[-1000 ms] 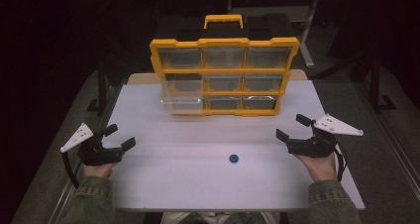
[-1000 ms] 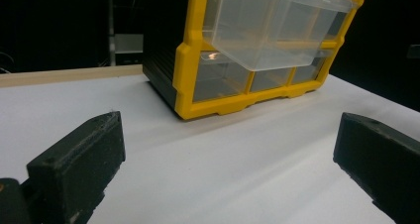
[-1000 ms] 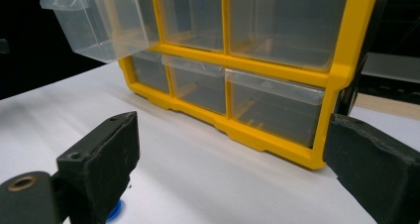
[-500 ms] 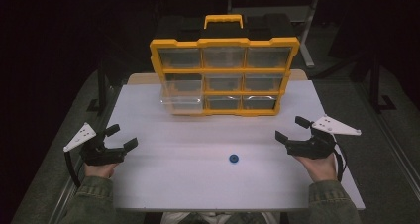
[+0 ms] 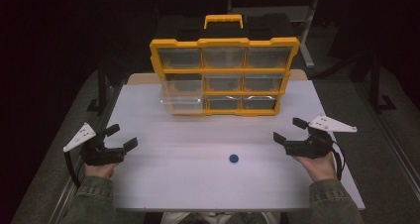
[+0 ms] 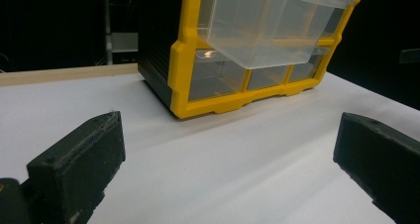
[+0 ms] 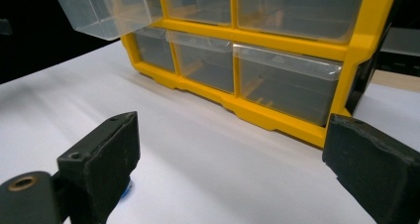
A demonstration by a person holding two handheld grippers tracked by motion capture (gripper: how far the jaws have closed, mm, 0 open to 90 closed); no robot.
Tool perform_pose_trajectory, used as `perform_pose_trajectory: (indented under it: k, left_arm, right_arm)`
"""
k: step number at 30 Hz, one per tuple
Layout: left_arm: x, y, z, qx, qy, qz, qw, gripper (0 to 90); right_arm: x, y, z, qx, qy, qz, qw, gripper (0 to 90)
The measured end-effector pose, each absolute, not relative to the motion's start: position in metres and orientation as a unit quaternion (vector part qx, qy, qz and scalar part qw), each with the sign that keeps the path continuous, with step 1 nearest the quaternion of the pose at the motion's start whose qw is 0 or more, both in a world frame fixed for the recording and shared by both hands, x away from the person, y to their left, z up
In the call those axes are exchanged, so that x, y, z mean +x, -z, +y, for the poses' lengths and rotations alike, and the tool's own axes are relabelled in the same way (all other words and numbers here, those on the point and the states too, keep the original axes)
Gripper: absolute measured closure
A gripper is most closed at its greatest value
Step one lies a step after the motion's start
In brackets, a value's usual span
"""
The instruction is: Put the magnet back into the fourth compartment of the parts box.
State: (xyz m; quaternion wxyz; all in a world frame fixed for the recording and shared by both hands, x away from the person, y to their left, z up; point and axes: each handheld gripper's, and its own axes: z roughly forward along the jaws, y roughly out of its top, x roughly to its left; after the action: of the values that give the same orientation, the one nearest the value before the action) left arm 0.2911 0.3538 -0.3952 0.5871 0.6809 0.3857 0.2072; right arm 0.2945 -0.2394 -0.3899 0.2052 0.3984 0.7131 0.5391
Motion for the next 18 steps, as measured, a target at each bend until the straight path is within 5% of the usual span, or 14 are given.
perform_pose_trajectory:
  k: [18]
  left_arm:
    - [0.291,0.396,0.353,0.683,-0.206,0.384,0.586,0.0]
  right_arm:
    - [0.304,0.382,-0.22,0.37,-0.515,0.751,0.184,7.0]
